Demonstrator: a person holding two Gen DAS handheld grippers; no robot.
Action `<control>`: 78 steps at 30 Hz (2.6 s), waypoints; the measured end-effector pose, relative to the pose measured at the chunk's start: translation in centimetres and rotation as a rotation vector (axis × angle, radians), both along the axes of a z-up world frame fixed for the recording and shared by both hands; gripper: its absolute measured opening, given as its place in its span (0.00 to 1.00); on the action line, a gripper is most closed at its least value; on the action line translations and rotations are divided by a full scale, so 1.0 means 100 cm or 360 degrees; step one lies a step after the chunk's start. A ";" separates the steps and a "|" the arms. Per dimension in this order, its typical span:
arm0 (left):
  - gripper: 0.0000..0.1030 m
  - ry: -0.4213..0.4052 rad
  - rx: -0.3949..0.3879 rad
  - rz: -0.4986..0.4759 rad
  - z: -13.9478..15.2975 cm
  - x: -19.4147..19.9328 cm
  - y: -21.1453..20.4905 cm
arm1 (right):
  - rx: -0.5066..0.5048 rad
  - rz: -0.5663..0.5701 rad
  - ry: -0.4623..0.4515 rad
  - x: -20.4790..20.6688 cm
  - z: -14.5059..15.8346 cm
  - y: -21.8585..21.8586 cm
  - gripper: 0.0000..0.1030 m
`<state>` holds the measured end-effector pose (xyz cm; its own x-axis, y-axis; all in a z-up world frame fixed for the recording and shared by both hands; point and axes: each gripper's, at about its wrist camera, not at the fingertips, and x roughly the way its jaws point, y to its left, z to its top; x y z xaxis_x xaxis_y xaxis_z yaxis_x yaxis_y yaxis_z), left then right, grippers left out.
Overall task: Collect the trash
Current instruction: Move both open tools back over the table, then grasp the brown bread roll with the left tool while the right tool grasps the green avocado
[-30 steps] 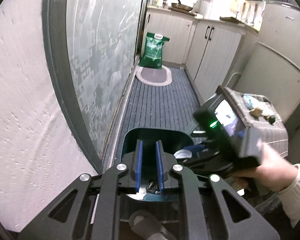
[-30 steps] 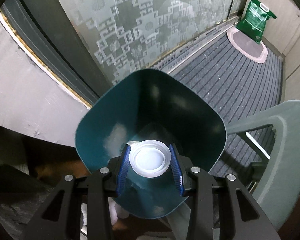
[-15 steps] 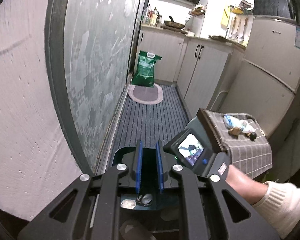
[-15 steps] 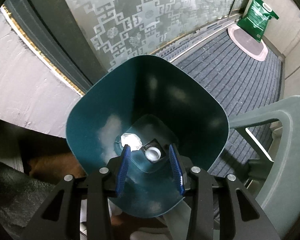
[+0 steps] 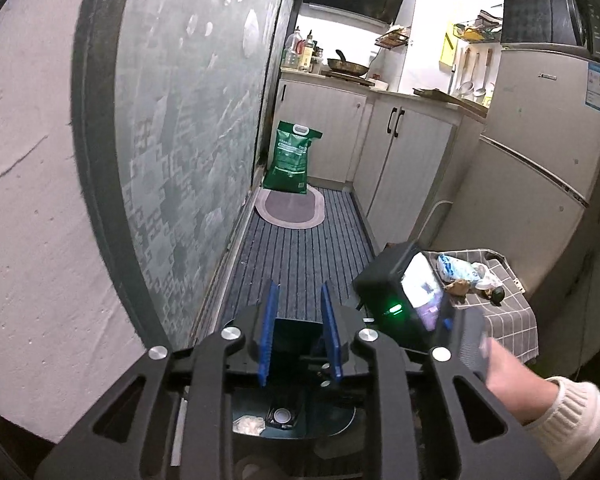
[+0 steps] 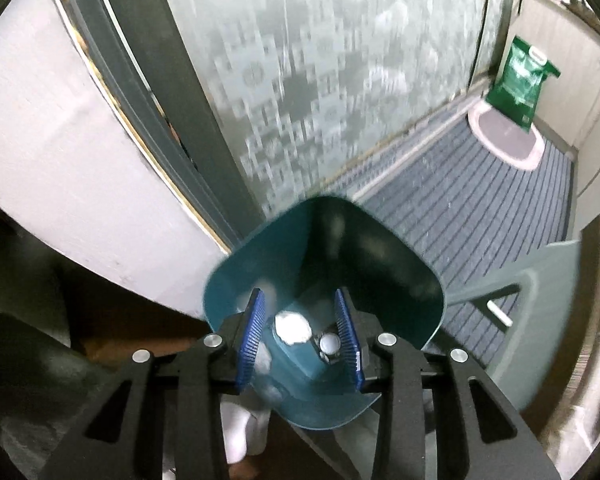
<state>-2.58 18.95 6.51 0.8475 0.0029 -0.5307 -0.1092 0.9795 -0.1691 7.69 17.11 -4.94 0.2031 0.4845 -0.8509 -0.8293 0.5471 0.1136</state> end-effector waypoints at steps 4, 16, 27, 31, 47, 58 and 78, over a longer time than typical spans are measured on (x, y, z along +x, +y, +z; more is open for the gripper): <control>0.30 -0.0006 0.0017 -0.0025 0.003 0.005 -0.013 | 0.0114 -0.0036 -0.0054 0.001 0.030 -0.026 0.34; 0.39 0.0019 0.0060 -0.0135 -0.001 0.040 -0.063 | 0.0227 -0.0239 -0.0162 0.017 0.065 -0.124 0.34; 0.42 0.0092 0.0118 -0.0247 -0.017 0.077 -0.120 | 0.0251 -0.0430 -0.0223 0.030 0.070 -0.212 0.34; 0.42 0.0125 0.0140 -0.0294 -0.026 0.090 -0.140 | 0.0243 -0.0489 -0.0238 0.032 0.066 -0.238 0.34; 0.51 0.0283 0.0203 -0.0470 -0.077 0.141 -0.205 | 0.0253 -0.0636 -0.0225 0.032 0.053 -0.313 0.40; 0.59 0.0312 0.0247 -0.0486 -0.092 0.162 -0.228 | 0.0214 -0.0643 -0.0184 0.031 0.037 -0.326 0.51; 0.47 0.0367 0.0230 -0.0401 -0.102 0.189 -0.233 | 0.0168 -0.0672 -0.0211 0.037 0.029 -0.312 0.41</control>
